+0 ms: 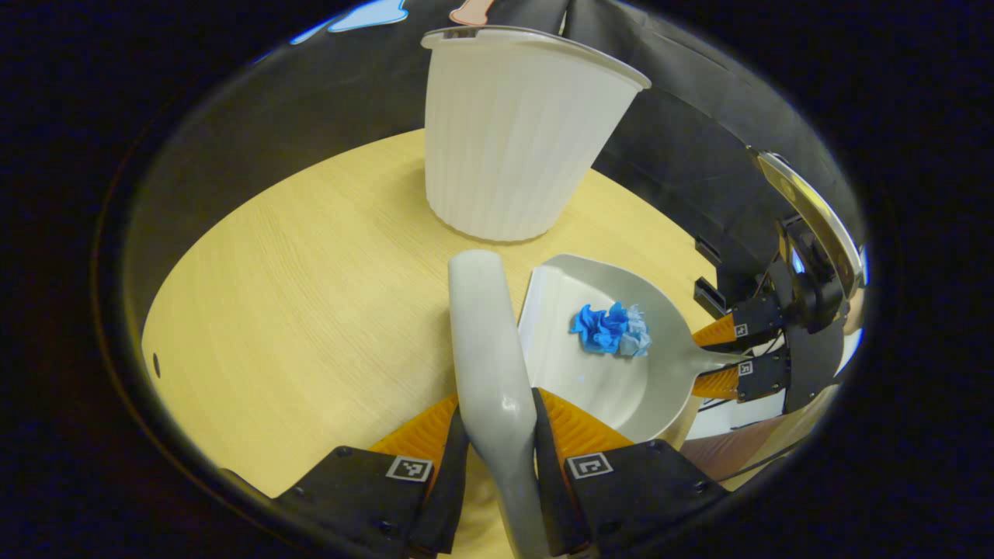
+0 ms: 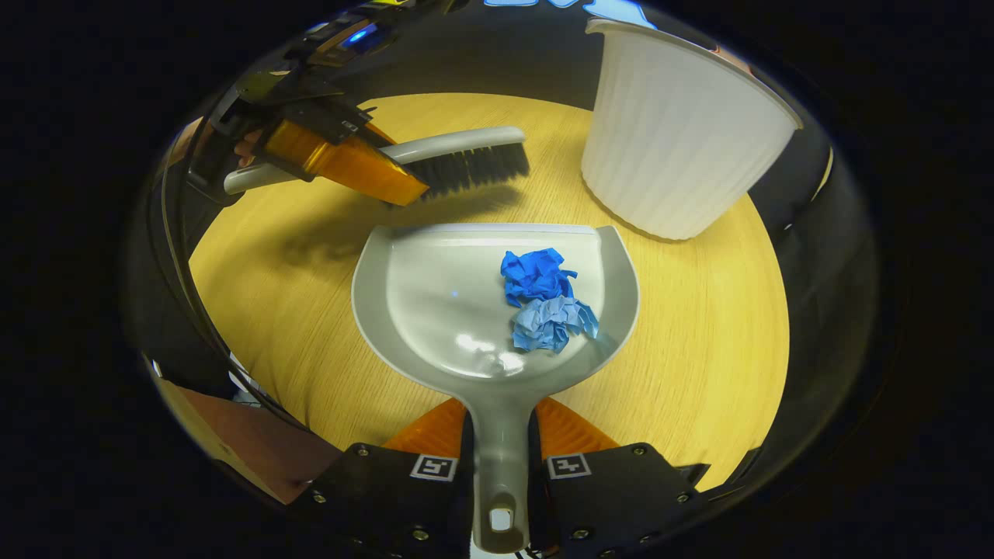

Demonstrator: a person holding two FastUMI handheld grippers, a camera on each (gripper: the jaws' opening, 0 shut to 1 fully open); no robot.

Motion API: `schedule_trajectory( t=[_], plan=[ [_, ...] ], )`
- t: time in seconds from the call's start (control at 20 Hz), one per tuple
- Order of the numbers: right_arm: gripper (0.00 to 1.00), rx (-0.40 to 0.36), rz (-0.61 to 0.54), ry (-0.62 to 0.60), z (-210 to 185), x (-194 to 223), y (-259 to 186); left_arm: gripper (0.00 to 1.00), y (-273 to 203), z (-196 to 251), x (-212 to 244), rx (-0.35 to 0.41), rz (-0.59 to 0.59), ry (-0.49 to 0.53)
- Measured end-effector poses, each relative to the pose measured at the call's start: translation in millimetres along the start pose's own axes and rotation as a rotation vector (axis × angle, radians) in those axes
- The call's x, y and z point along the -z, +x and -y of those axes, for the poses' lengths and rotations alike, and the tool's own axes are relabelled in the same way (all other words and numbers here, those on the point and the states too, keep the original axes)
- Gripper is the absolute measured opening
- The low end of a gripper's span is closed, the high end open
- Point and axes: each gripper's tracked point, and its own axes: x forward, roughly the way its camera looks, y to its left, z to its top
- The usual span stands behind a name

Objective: Pick up the small broom and dustpan from the desktop, sweep the trash into the dustpan with the broom, and then empty the trash into the garbage bin.

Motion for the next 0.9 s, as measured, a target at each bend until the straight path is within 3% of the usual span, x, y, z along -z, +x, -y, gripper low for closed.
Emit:
schedule_trajectory(
  t=[0.4, 0.7, 0.75, 0.9],
  plan=[
    [0.28, 0.084, 0.011, 0.047, -11, -7, -1, 0.51, -8, -68, 39, -0.035, 0.041, -0.027],
    [0.28, 0.058, 0.031, 0.074, -9, -16, -17, 0.46, -40, -146, 77, -0.050, 0.062, -0.071],
    [0.28, 0.054, 0.034, 0.073, -7, -18, -25, 0.51, -49, -163, 85, -0.050, 0.066, -0.074],
    [0.28, 0.042, 0.032, 0.081, -4, -25, -39, 0.51, -77, -206, 104, -0.055, 0.073, -0.090]
  ],
)
